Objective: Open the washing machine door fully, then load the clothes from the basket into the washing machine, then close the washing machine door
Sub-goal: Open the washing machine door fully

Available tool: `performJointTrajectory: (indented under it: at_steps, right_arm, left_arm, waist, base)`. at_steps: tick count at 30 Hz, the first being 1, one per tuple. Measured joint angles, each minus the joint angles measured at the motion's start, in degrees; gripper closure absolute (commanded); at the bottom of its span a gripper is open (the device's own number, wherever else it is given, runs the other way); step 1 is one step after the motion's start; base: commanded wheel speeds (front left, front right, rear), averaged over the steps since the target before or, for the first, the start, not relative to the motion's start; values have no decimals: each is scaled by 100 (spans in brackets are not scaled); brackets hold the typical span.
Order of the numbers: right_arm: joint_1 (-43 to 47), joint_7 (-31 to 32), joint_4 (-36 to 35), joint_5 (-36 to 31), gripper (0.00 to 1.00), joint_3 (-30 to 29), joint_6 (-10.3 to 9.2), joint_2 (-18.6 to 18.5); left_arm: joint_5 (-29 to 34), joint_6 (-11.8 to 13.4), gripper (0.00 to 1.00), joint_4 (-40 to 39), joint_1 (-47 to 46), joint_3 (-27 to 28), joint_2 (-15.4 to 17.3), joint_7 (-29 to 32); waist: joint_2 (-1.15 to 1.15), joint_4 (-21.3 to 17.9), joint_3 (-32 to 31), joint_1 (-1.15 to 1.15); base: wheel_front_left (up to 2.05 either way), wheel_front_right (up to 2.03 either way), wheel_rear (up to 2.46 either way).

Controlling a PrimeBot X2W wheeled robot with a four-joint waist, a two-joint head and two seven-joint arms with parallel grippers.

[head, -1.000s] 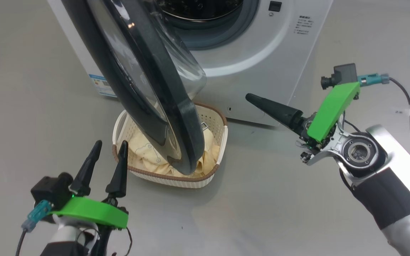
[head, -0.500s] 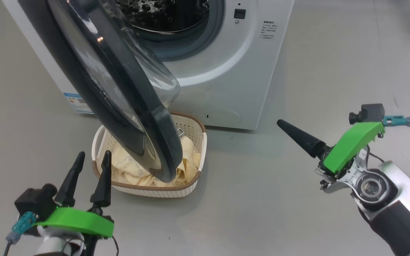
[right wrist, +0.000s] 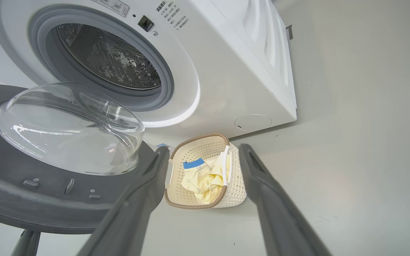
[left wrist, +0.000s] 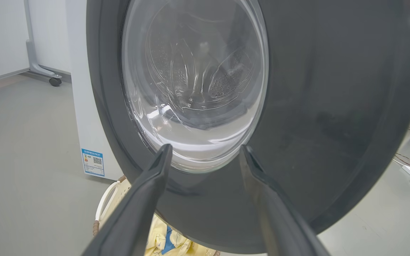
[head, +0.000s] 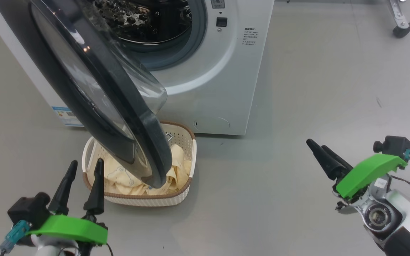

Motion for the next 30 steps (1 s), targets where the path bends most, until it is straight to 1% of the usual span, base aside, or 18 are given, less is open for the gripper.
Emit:
performJointTrajectory:
  at_steps: [1, 6, 10, 13, 18, 26, 30]
  right_arm:
    - [46, -259, 76, -7, 0, 92, 0, -33]
    - [104, -904, 220, -214, 0, 393, 0, -154]
    - [102, -1180, 322, -510, 0, 587, 0, -221]
    - [100, -1225, 369, -824, 0, 600, 0, -232]
    - [113, -1226, 349, -1779, 0, -118, 0, -198]
    - [740, -1227, 99, -3148, 0, -1092, 0, 194]
    - [876, -1227, -33, -3591, 0, -1513, 0, 324]
  left_arm:
    - [0, 0, 0, 0, 30, 23, -2, 0]
    - [0, 0, 0, 1, 136, 81, -3, 0]
    - [0, 0, 0, 1, 144, 112, -2, 0]
    - [0, 0, 0, 1, 144, 126, -2, 0]
    - [3, 0, 0, 1, 144, 135, -2, 0]
    - [20, 0, 0, -1, 144, 147, -5, 0]
    - [59, 0, 0, -8, 144, 151, -8, 0]
  waist:
    - [0, -28, -25, 0]
    - [0, -103, -54, 0]
    - [0, -137, -44, 0]
    - [0, -156, -27, 0]
    - [0, -167, -32, 0]
    - [0, -143, -47, 0]
    - [0, -127, -31, 0]
  base:
    - [0, 0, 0]
    - [0, 0, 0]
    - [0, 0, 0]
    - [0, 0, 0]
    - [0, 0, 0]
    - [0, 0, 0]
    - [0, 0, 0]
